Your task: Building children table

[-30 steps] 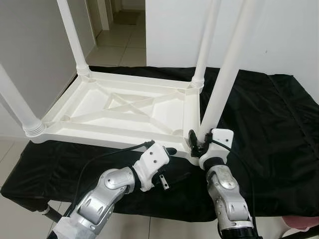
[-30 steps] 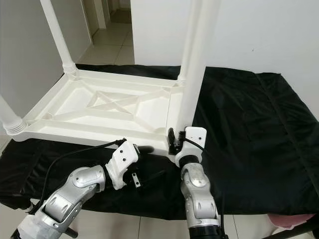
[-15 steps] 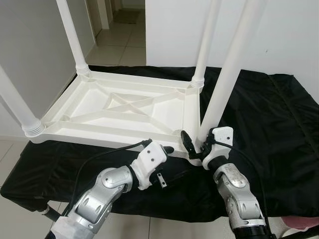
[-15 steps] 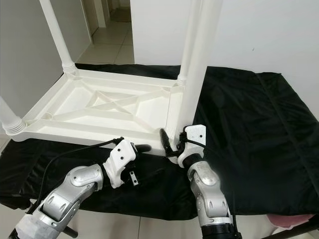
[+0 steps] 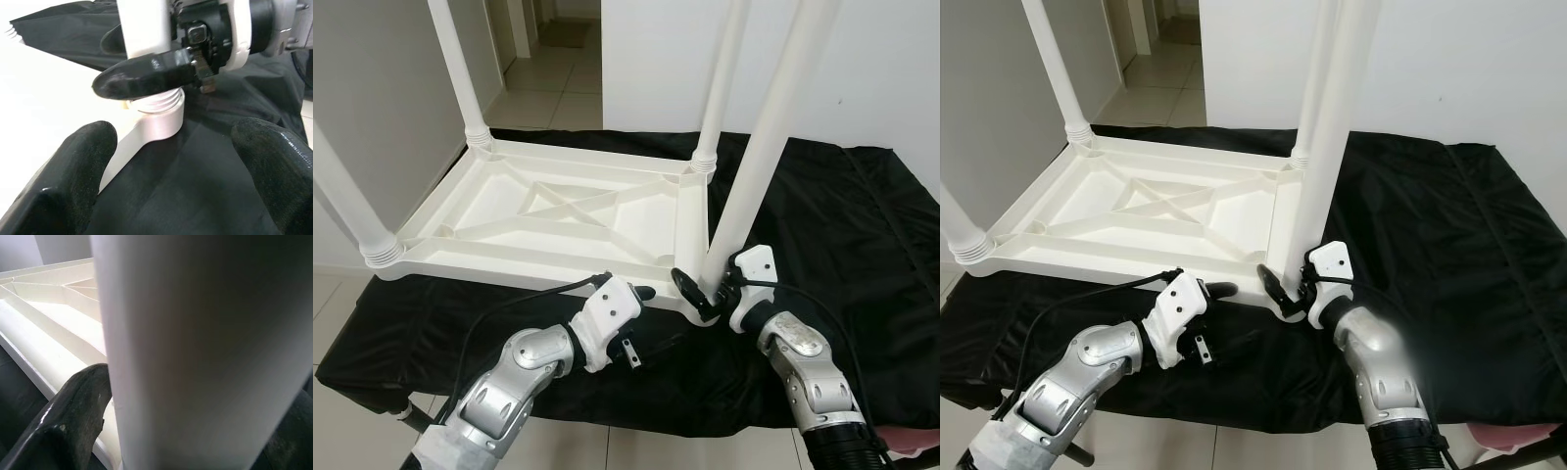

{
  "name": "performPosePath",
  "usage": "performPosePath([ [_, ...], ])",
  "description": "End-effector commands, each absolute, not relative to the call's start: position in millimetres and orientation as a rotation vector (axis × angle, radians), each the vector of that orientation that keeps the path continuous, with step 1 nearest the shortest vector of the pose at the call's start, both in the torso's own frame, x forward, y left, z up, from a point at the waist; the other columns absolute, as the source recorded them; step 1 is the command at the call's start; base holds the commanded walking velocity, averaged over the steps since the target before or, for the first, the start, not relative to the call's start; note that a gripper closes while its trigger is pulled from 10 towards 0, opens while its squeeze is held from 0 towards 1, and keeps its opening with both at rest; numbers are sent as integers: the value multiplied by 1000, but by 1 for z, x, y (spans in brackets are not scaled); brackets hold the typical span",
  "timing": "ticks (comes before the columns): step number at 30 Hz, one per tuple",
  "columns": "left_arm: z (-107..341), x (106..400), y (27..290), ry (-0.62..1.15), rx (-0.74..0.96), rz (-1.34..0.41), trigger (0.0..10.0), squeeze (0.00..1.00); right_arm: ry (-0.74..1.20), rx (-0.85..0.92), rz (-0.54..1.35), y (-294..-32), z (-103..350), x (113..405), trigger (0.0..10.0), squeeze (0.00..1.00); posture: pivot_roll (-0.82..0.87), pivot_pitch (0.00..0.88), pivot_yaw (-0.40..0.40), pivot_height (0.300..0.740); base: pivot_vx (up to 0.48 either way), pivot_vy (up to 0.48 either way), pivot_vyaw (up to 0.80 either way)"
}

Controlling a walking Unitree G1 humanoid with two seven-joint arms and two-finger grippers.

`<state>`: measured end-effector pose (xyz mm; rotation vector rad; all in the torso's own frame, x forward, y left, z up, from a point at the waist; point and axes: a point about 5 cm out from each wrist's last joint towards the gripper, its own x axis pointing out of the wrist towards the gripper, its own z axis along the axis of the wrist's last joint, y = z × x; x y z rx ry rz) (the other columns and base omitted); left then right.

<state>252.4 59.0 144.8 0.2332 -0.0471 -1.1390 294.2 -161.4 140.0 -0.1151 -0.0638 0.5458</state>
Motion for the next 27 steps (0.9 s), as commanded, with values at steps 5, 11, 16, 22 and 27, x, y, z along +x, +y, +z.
performPosePath([
  [5,145,252,60,-34,242,-1174,10000,0,-49,-139,593,-166,135,293,10000,0,-31,12,32,740,0,0,0],
  [11,146,252,60,-38,241,-1177,10000,0,-56,-144,588,-170,136,296,10000,0,-28,13,31,740,0,0,0],
  [16,147,252,60,-39,244,-1178,10000,0,-57,-148,596,-170,135,297,10000,0,-24,14,28,740,0,0,0],
  [22,148,254,60,-42,245,-1172,10000,0,-60,-156,601,-171,137,299,10000,0,-27,13,27,740,0,0,0],
  [27,147,254,60,-40,241,-1172,10000,0,-64,-175,610,-172,137,301,10000,0,-43,18,34,740,0,0,0],
])
